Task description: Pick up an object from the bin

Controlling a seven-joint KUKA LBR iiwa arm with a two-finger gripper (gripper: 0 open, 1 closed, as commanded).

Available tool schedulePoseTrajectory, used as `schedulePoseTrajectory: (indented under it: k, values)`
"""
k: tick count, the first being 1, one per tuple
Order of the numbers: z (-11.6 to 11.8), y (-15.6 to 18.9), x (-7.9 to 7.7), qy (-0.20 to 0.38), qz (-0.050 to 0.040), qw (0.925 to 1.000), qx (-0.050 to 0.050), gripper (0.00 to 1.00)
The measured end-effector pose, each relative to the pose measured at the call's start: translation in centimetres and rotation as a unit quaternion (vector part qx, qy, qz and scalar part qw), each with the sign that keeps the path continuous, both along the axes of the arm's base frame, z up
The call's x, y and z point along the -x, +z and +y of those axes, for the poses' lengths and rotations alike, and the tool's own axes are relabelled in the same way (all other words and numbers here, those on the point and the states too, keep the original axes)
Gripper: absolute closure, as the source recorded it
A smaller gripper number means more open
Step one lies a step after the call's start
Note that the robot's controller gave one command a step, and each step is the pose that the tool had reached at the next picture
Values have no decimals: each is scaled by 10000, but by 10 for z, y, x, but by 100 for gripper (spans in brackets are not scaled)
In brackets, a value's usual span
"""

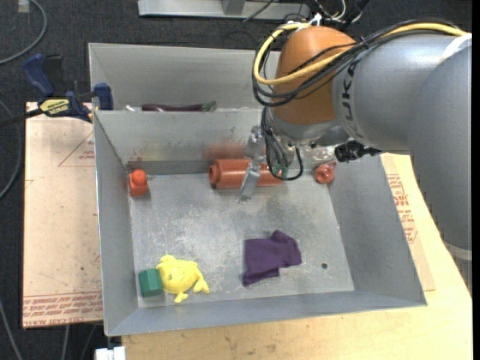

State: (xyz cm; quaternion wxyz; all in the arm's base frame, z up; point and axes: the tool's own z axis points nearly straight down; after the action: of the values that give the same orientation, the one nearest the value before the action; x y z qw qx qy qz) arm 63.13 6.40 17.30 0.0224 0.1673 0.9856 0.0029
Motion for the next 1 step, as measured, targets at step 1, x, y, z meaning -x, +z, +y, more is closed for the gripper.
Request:
schedulePoseTrajectory:
  k: [1]
  values:
    - [-3,0,18,-203,97,9997,-6,0]
